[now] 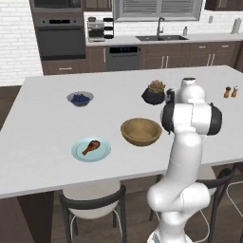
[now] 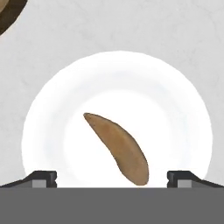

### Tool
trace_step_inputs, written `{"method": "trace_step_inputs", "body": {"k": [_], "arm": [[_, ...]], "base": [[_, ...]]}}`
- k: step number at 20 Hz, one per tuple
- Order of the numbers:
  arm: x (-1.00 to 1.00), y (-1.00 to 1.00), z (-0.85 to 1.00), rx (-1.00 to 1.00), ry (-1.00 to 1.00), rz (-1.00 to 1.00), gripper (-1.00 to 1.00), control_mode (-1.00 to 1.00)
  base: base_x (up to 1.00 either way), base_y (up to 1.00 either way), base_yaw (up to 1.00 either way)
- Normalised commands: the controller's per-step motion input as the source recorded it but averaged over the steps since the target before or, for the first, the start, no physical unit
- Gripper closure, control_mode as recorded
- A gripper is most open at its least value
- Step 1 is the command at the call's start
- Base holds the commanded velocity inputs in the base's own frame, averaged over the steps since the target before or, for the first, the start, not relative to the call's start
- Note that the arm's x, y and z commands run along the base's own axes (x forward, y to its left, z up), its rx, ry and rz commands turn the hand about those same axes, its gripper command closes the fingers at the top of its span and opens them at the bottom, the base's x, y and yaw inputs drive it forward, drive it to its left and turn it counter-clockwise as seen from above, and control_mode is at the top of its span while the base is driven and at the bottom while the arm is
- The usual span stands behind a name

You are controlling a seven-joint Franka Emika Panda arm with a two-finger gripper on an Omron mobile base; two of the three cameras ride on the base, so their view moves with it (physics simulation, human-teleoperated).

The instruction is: Pick the chicken drumstick and sweet potato from their plates and place them in the bowl. Then put the bowl in the fridge.

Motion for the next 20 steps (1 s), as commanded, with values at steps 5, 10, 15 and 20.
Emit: {"method": "trace_step_inputs", "body": {"k": [5, 10, 15, 20], "arm": [[0.0, -0.25, -0.49, 0.08, 0.0, 0.07, -1.0, -1.0], [0.06, -0.03, -0.46, 0.0, 0.0, 0.06, -1.0, -1.0], [0.13, 0.0, -0.35, 0.0, 0.0, 0.09, -1.0, -1.0], [0.1, 0.0, -0.27, 0.01, 0.0, 0.09, -1.0, -1.0]], "base": [[0.0, 0.0, 0.0], [0.0, 0.0, 0.0], [0.0, 0.0, 0.0], [0.0, 0.0, 0.0]]}}
